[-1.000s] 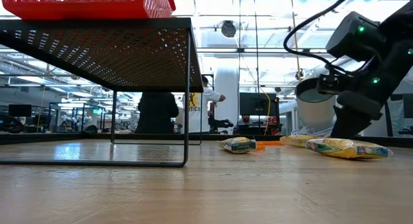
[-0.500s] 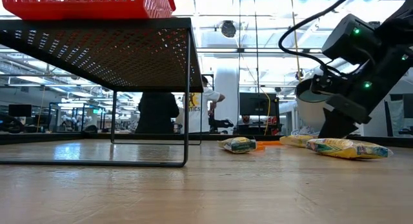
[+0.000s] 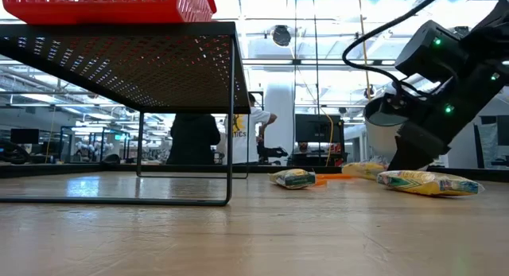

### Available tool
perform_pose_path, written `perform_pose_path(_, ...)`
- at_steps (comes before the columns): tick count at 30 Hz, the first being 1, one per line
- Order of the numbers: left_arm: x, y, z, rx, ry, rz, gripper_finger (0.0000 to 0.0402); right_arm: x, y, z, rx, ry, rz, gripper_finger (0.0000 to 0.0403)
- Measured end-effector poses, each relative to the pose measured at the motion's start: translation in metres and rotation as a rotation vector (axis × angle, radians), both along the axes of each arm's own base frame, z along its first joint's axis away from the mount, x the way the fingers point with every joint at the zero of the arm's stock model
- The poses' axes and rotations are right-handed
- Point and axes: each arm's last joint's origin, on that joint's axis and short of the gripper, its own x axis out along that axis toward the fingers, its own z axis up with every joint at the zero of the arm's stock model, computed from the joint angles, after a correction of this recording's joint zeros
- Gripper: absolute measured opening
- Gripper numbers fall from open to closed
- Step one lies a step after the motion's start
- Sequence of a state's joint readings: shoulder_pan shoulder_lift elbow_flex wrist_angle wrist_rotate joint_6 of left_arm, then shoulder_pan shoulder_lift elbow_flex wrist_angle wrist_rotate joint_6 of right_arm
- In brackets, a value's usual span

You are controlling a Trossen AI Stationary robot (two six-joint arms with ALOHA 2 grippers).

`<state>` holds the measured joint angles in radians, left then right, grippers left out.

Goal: Pick & Place Office Desk Supplies
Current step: Put the yellow pack of crayon into the bottom red basket on the shelf

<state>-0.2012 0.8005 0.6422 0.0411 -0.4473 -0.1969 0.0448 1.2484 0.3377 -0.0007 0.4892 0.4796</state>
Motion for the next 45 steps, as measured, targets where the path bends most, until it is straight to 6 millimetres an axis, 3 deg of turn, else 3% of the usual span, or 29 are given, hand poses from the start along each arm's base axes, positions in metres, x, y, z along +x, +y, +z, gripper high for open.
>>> perform_pose_path(10, 0.017, -0.003, 0.013, -0.067, -0.210, 0.000, 0.0248, 0.028, 0.000, 0.035, -0.327, -0.251, 0.267, 0.0122)
perform_pose_path(16, 0.048, -0.005, 0.004, -0.101, -0.272, -0.004, 0.0248, 0.038, 0.001, 0.063, -0.567, -0.421, 0.352, 0.0121)
perform_pose_path(21, 0.082, -0.007, 0.007, -0.153, -0.211, -0.098, 0.0248, 0.040, 0.002, 0.080, -0.698, -0.521, 0.361, 0.0117)
perform_pose_path(27, 0.128, -0.005, 0.016, -0.132, -0.033, -0.092, 0.0248, 0.040, 0.010, 0.087, -0.750, -0.563, 0.397, 0.0120)
perform_pose_path(36, 0.194, 0.011, 0.001, -0.137, 0.070, -0.022, 0.0248, 0.040, 0.019, 0.088, -0.792, -0.559, 0.448, 0.0117)
perform_pose_path(40, 0.210, 0.017, -0.005, -0.143, 0.078, -0.038, 0.0248, 0.039, 0.018, 0.087, -0.792, -0.544, 0.436, 0.0116)
perform_pose_path(45, 0.213, 0.026, -0.007, -0.167, 0.078, -0.021, 0.0248, 0.039, 0.018, 0.087, -0.790, -0.540, 0.435, 0.0116)
